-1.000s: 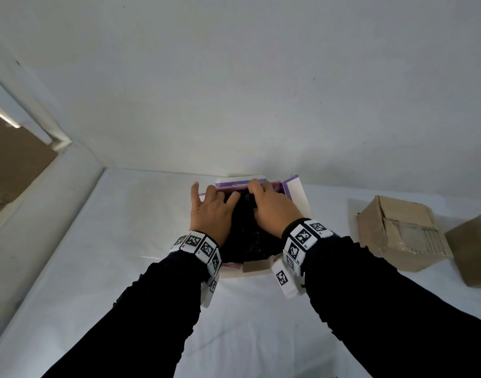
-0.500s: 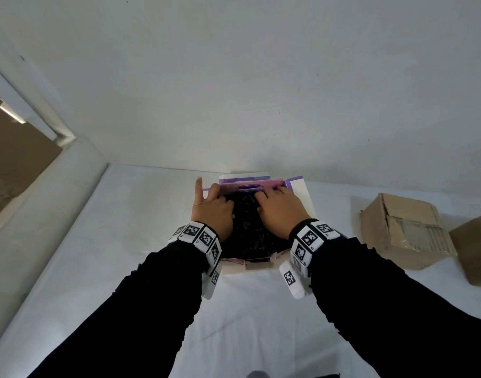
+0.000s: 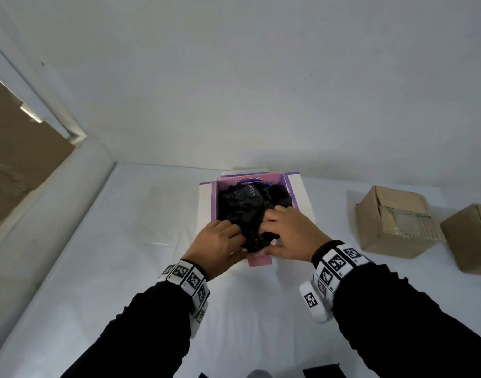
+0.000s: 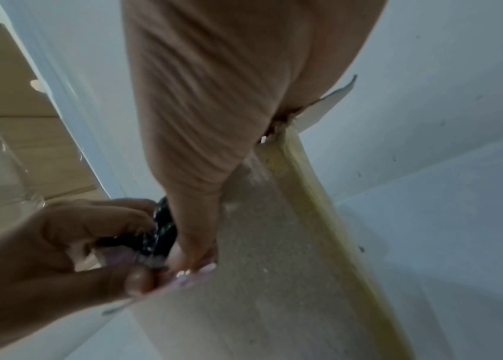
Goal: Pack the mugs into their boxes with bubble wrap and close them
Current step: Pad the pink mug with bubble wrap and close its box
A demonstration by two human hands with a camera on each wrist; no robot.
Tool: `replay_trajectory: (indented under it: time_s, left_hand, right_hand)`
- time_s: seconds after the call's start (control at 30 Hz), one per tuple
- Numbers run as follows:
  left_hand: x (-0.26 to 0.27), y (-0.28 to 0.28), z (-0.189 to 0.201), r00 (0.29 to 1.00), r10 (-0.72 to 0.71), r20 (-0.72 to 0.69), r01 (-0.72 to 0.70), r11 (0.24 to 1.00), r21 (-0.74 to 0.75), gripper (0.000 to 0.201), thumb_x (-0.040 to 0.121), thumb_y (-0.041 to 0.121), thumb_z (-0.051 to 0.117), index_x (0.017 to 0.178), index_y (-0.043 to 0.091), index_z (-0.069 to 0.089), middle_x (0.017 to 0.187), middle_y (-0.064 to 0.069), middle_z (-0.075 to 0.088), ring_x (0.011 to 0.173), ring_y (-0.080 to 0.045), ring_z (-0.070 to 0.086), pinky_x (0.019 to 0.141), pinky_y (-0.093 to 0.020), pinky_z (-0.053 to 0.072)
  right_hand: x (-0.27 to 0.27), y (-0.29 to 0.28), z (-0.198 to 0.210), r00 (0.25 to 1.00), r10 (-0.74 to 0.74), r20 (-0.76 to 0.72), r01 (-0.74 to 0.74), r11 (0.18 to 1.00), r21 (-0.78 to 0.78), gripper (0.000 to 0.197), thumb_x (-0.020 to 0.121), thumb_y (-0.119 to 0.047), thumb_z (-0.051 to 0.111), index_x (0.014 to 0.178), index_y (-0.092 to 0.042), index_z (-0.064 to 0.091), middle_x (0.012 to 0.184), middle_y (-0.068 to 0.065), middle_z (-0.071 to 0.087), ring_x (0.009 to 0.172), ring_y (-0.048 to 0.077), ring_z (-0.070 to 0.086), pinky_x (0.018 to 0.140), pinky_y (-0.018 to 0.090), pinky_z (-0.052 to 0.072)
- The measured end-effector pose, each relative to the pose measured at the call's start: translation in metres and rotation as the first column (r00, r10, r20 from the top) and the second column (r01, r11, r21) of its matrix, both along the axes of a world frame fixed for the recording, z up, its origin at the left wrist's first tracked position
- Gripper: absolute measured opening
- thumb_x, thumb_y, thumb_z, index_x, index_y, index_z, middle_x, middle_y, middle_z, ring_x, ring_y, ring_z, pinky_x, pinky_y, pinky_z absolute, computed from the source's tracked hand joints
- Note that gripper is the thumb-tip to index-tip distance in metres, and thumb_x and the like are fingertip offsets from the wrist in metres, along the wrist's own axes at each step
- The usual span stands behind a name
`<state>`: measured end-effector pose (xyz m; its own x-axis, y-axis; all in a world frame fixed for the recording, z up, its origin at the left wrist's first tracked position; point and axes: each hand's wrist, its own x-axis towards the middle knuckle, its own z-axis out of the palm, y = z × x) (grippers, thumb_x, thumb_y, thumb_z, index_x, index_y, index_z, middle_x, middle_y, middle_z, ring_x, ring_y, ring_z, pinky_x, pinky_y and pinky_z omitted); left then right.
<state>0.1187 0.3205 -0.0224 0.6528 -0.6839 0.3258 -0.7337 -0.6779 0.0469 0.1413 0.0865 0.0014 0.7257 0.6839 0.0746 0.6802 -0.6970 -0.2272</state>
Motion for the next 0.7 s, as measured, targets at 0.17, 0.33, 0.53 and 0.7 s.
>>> replay_trajectory:
  time_s: [0.17,0.33,0.53,0.7]
  left_hand:
    - [-0.013,-0.001,0.001,0.993,0.104,0.054,-0.104,0.995,-0.006,0.020,0.088,0.037,0.055,0.083,0.020,0.065,0.080,0.003,0.055,0.074,-0.021,0.050,0.070,-0.034,0.044]
    - [-0.024,0.004,0.002,0.990,0.097,0.099,-0.098,0.995,0.002,0.019,0.089,0.028,0.059,0.107,0.024,0.056,0.078,0.005,0.056,0.071,-0.021,0.052,0.077,-0.032,0.043]
    - [-0.032,0.004,0.011,0.963,0.259,0.075,-0.252,0.964,-0.082,0.015,0.088,0.040,0.058,0.086,0.032,0.071,0.098,0.003,0.057,0.094,-0.024,0.050,0.081,-0.038,0.035]
    - [-0.041,0.004,0.014,0.963,0.269,-0.015,-0.268,0.962,0.057,0.028,0.090,0.049,0.049,0.094,0.030,0.069,0.089,0.013,0.061,0.090,-0.018,0.056,0.092,-0.044,0.033]
  right_hand:
    - [-0.018,0.002,0.000,0.996,-0.077,-0.045,0.081,0.993,0.082,0.029,0.086,-0.046,0.064,0.102,-0.025,0.053,0.077,-0.013,0.060,0.072,0.013,0.054,0.087,0.029,0.037]
    - [-0.035,0.009,0.003,0.993,-0.085,-0.087,0.092,0.993,0.080,0.018,0.093,-0.041,0.054,0.095,-0.024,0.050,0.070,-0.013,0.057,0.065,0.012,0.048,0.086,0.030,0.035]
    - [-0.028,0.017,0.016,0.964,-0.190,-0.186,0.181,0.981,-0.064,0.049,0.100,-0.051,0.033,0.086,-0.021,0.069,0.079,-0.002,0.058,0.079,0.018,0.052,0.085,0.035,0.035]
    - [-0.031,0.024,0.013,0.964,-0.211,-0.164,0.161,0.948,-0.274,0.064,0.094,-0.065,0.014,0.091,-0.030,0.068,0.087,-0.008,0.066,0.089,0.015,0.040,0.094,0.036,0.026]
